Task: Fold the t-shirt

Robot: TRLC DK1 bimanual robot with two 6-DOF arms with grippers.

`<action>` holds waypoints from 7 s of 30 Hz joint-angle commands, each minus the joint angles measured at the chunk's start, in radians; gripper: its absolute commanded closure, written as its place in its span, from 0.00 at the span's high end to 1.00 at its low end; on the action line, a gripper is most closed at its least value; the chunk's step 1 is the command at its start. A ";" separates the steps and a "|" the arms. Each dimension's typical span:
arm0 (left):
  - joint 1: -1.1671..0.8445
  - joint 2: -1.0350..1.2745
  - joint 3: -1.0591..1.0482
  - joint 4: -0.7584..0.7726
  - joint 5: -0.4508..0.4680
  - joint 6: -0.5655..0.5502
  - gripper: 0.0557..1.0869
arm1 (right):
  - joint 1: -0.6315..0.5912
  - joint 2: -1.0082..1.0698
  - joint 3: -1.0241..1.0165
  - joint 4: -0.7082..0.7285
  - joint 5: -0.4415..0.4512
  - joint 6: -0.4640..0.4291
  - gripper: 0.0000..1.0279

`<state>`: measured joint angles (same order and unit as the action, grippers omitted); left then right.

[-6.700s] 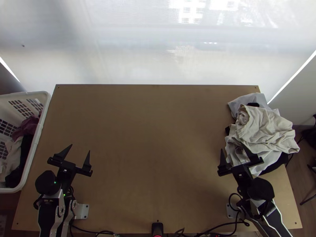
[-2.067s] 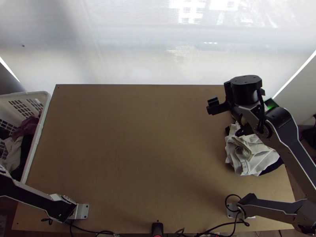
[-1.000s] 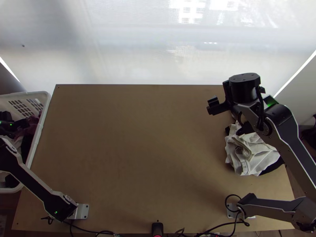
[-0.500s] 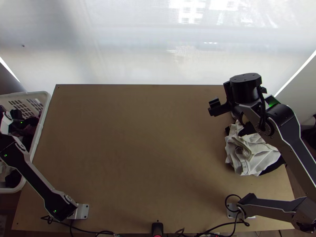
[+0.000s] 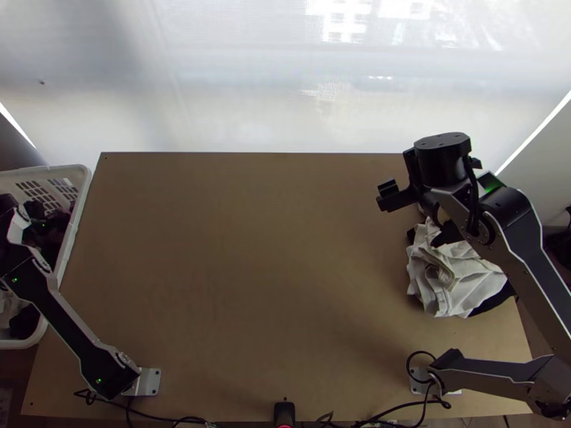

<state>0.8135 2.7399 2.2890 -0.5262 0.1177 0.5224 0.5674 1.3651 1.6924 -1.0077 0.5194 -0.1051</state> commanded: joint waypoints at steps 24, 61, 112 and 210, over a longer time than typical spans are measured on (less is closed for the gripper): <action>0.026 0.061 -0.008 0.031 -0.053 0.033 0.04 | 0.000 0.003 0.001 -0.008 0.001 -0.002 0.95; -0.883 -1.565 -0.767 -0.679 0.241 -0.128 0.04 | 0.098 0.014 -0.138 0.004 -0.033 0.002 0.95; -1.192 -1.628 -1.389 -0.186 -0.055 -0.309 0.95 | 0.127 -0.069 -0.465 -0.052 -0.501 0.165 0.95; -1.037 -1.471 -1.450 0.026 -0.052 -0.165 0.95 | 0.218 -0.004 -0.089 -0.259 -0.837 0.191 0.03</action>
<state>-0.1307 1.2125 0.8307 -0.5121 0.0631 0.3740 0.8452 1.4525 1.5265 -1.1717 -0.2871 0.0925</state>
